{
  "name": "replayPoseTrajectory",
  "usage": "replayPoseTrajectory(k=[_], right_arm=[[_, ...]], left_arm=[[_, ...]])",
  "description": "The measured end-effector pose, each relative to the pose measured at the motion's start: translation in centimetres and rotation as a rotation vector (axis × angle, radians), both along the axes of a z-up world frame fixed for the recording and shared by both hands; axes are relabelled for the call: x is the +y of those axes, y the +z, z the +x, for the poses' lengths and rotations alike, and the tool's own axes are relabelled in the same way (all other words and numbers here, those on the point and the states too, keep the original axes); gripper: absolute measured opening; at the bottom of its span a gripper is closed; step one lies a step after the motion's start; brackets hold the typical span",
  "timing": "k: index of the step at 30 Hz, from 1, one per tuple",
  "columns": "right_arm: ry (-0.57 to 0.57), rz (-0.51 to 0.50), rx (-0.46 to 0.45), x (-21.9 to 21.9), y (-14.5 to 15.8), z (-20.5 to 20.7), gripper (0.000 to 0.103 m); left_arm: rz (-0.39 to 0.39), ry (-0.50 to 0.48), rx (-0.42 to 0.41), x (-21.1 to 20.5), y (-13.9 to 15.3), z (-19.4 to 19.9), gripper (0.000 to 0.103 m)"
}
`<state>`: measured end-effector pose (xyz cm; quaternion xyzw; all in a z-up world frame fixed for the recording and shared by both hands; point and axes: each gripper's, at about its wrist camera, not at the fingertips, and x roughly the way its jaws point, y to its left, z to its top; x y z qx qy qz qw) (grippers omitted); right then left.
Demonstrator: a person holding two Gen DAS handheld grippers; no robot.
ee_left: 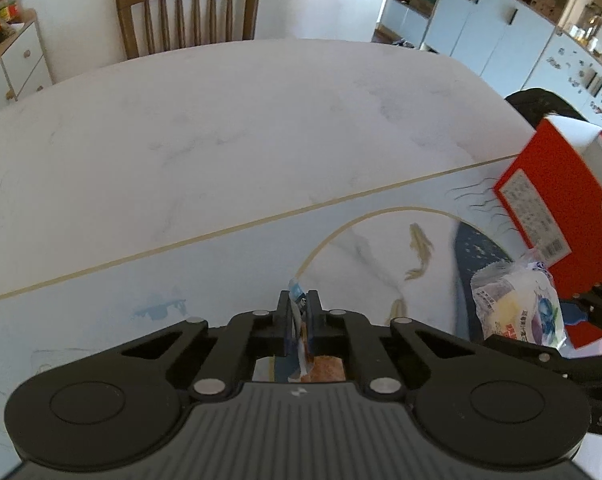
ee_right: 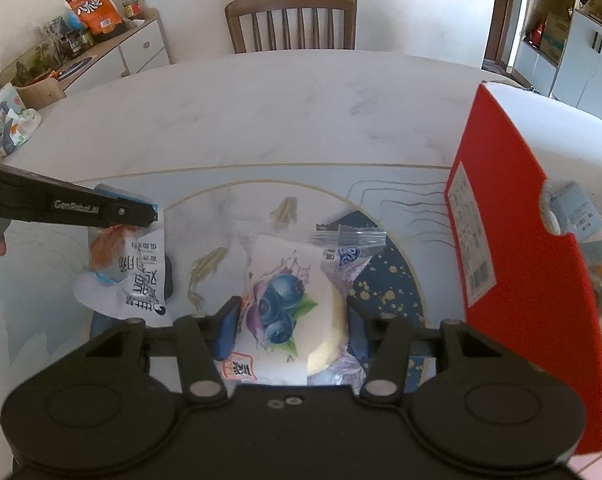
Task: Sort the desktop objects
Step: 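Close the left tool on the sausage pack while the right tool grasps the blueberry bread bag, then lift and carry the sausage pack and bread bag over the red box with both tools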
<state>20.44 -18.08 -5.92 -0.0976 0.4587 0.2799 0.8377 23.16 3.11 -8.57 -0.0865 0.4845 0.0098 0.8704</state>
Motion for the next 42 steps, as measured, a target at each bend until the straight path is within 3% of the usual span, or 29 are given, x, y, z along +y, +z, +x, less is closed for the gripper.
replayPoseTrajectory(k=[14, 27, 42], right_arm=[[0.037, 0.026, -0.010, -3.9, 3.4, -3.5, 0.051], [0.019, 0.008, -0.016, -8.3, 5.9, -6.1, 0.050], [-0.018, -0.023, -0.031, -13.2, 7.8, -7.7, 0.050]], left_arm=[[-0.118, -0.103, -0.088, -2.4, 3.9, -4.7, 0.001], [-0.248, -0.207, -0.073, -7.1, 5.8, -7.7, 0.001], [-0.249, -0.353, -0.113, -13.4, 9.0, -7.9, 0.001]])
